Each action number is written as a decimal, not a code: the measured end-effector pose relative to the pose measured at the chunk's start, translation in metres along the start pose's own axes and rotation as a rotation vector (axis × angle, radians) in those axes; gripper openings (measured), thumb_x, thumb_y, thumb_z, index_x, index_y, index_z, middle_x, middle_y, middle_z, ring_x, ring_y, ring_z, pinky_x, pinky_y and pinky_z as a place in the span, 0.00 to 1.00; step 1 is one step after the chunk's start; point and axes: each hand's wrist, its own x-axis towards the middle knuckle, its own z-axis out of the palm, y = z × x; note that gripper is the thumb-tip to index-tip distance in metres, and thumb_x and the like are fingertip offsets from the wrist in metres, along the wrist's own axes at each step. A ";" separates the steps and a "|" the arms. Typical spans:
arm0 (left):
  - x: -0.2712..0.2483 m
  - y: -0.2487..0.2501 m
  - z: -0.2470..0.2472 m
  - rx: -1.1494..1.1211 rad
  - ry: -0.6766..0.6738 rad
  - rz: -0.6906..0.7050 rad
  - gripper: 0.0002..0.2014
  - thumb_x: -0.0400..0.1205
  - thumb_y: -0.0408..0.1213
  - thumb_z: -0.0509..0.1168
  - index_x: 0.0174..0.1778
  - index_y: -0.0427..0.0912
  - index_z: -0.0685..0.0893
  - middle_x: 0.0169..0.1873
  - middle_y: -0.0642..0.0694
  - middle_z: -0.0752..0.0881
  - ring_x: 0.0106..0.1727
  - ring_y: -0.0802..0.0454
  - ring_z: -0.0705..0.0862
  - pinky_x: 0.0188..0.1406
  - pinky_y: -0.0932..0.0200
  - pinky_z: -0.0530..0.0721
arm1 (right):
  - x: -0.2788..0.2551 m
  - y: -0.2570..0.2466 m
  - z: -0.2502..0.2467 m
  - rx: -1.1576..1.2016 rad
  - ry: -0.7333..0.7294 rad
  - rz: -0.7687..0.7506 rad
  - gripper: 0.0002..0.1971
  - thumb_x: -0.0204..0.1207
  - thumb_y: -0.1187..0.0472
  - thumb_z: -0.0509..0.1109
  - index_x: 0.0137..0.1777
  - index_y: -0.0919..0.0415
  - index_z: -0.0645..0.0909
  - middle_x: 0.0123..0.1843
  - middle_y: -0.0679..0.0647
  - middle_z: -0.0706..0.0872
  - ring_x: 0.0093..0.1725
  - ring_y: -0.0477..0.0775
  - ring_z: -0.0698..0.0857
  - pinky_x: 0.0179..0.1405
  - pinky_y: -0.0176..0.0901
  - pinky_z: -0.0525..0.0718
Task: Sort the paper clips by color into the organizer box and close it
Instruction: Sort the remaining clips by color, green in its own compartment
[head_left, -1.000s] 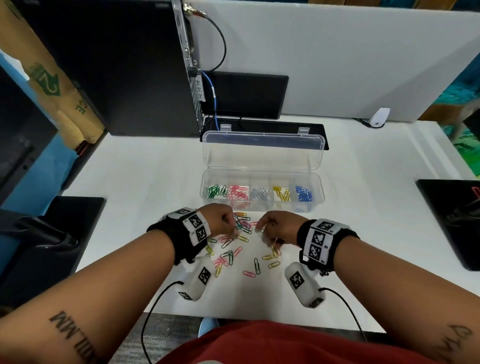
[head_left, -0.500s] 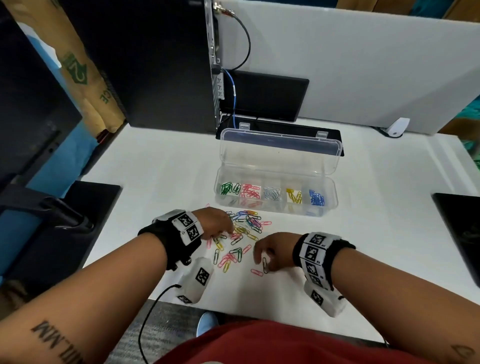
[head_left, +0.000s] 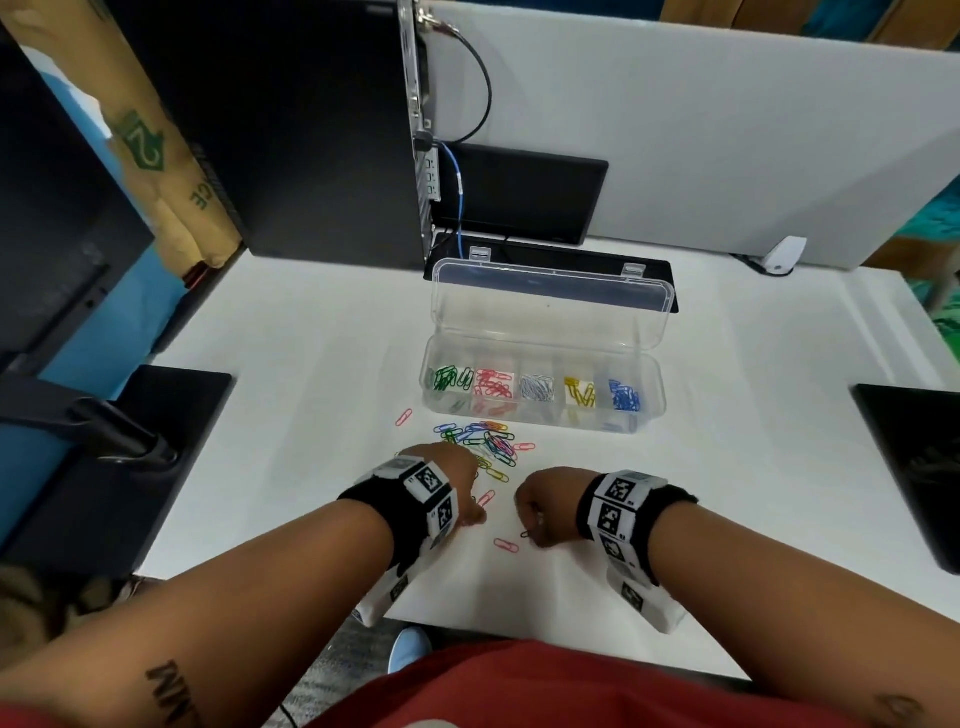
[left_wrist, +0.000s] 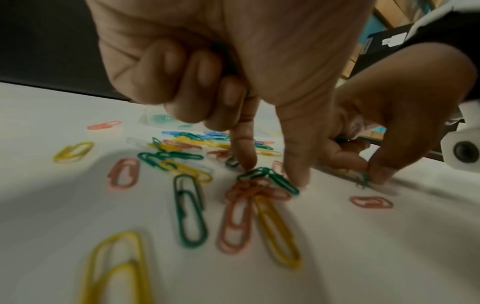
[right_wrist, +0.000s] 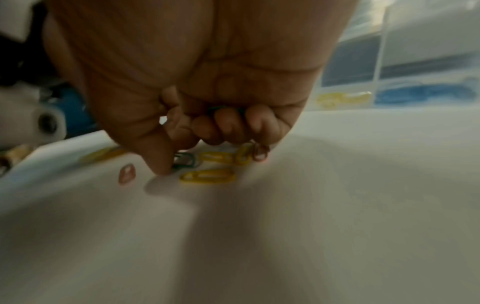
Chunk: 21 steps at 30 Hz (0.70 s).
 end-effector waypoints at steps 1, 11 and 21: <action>0.002 0.000 0.001 -0.005 -0.009 -0.005 0.18 0.72 0.55 0.70 0.47 0.44 0.85 0.46 0.47 0.88 0.48 0.46 0.86 0.42 0.58 0.80 | -0.001 0.001 0.000 0.066 0.019 0.014 0.15 0.70 0.62 0.71 0.27 0.49 0.69 0.42 0.48 0.80 0.44 0.50 0.78 0.40 0.38 0.76; 0.004 -0.002 0.001 -0.107 -0.091 0.057 0.15 0.76 0.44 0.70 0.50 0.36 0.88 0.49 0.42 0.91 0.53 0.45 0.88 0.55 0.54 0.85 | -0.012 0.025 -0.026 0.612 0.303 0.116 0.13 0.72 0.64 0.71 0.31 0.50 0.73 0.39 0.48 0.80 0.41 0.47 0.79 0.35 0.33 0.73; 0.008 -0.006 0.003 -0.176 -0.022 0.133 0.14 0.73 0.34 0.68 0.25 0.48 0.73 0.38 0.51 0.86 0.49 0.48 0.87 0.49 0.58 0.84 | -0.011 0.024 -0.032 0.911 0.249 0.109 0.09 0.75 0.72 0.66 0.44 0.56 0.77 0.34 0.51 0.79 0.31 0.47 0.76 0.26 0.37 0.73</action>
